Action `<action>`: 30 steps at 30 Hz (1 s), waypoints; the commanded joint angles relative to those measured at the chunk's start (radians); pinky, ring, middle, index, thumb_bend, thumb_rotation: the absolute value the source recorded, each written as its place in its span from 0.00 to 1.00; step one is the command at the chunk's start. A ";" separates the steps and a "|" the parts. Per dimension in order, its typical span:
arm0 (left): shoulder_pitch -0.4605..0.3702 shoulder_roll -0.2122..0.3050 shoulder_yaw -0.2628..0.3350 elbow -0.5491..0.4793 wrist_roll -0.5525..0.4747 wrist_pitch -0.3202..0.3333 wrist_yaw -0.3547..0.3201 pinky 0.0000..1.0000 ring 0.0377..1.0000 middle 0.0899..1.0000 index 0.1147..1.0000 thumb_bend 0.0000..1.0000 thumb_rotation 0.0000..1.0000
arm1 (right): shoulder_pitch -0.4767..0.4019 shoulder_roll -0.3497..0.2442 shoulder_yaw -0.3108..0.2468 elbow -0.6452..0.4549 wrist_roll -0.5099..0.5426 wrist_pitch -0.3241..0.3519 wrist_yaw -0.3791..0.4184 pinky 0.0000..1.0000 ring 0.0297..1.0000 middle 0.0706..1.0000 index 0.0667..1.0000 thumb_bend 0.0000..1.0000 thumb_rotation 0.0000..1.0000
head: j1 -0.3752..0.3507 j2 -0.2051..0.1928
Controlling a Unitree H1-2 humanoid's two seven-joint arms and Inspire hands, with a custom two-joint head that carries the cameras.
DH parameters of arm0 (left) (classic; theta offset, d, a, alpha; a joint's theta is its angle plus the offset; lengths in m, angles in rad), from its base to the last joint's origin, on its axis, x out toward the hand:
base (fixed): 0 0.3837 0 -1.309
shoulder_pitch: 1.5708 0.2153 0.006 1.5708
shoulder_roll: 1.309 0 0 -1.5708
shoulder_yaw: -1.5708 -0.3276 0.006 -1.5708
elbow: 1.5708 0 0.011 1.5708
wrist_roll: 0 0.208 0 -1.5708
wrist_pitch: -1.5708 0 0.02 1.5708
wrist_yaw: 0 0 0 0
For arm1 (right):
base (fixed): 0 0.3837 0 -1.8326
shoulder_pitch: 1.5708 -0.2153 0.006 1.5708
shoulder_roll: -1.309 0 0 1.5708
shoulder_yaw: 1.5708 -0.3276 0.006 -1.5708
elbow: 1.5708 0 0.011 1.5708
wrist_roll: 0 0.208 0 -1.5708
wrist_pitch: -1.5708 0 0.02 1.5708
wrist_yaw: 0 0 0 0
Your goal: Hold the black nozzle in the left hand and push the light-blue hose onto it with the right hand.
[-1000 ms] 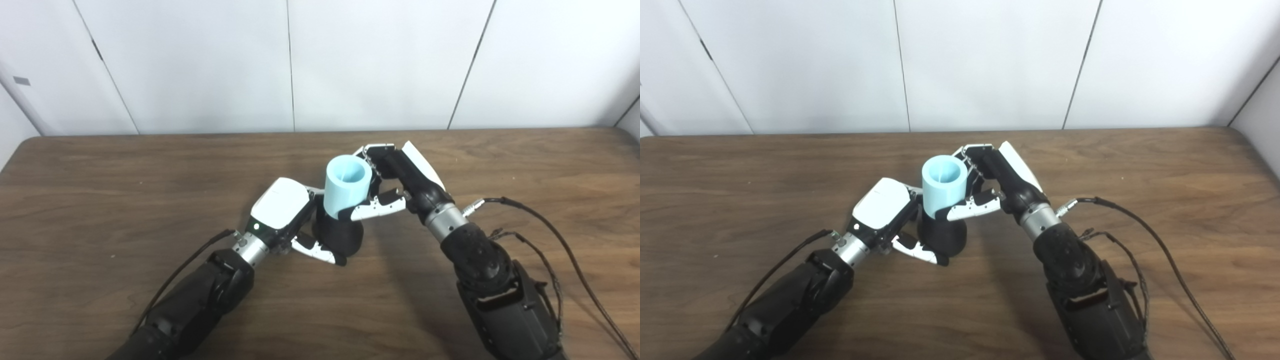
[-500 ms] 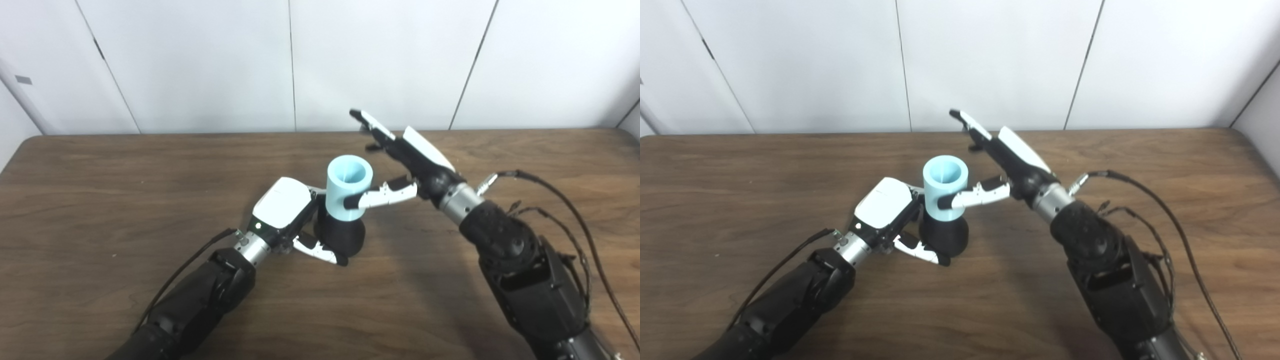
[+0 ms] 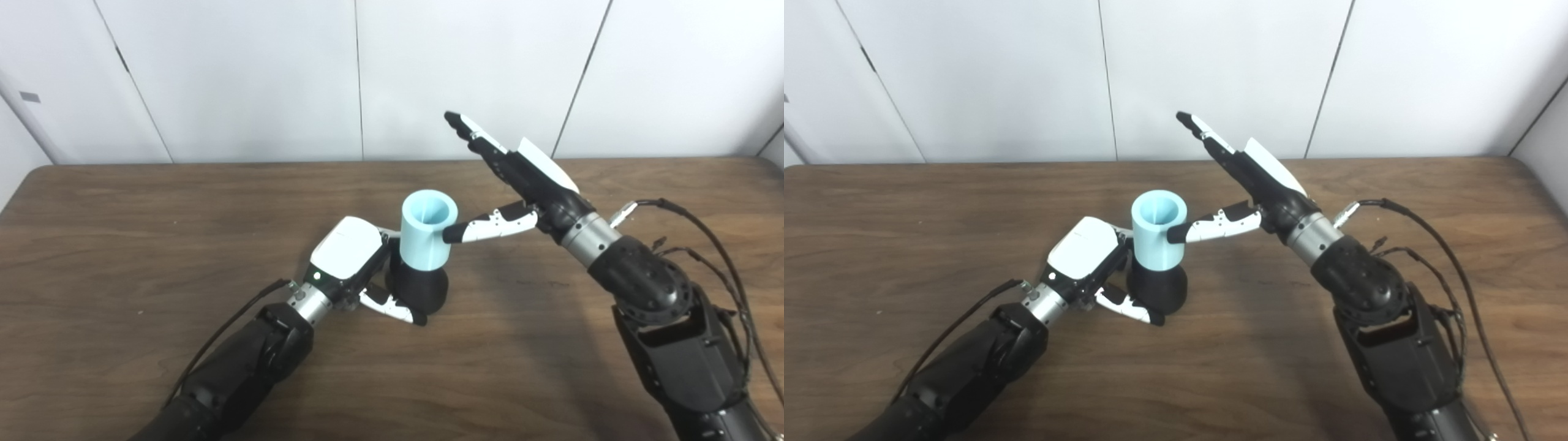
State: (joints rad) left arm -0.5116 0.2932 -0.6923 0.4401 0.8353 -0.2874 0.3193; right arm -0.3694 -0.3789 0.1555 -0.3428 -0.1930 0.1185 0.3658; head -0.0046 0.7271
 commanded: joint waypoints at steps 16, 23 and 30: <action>0.079 0.004 -0.053 0.088 0.045 -0.026 -0.085 0.25 0.33 0.42 0.42 0.53 0.00 | -0.027 -0.152 0.068 -0.090 -0.207 -0.294 0.097 0.90 0.96 0.96 0.94 0.73 0.89 | 0.001 -0.003; 0.079 0.006 -0.054 0.081 0.046 -0.019 -0.098 0.25 0.34 0.42 0.42 0.53 0.00 | -0.027 -0.166 0.100 -0.064 -0.314 -0.371 0.130 0.91 0.98 0.97 0.93 0.73 0.92 | -0.001 -0.003; 0.079 0.005 -0.053 0.080 0.044 -0.020 -0.099 0.25 0.33 0.42 0.42 0.53 0.00 | -0.017 -0.170 0.128 -0.003 -0.401 -0.492 0.100 0.90 0.94 0.92 0.88 0.79 0.90 | -0.001 -0.003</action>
State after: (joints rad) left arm -0.5167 0.2912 -0.6900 0.4553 0.8367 -0.2966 0.3199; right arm -0.3763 -0.5310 0.2710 -0.3510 -0.5773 -0.3405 0.4503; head -0.0046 0.7240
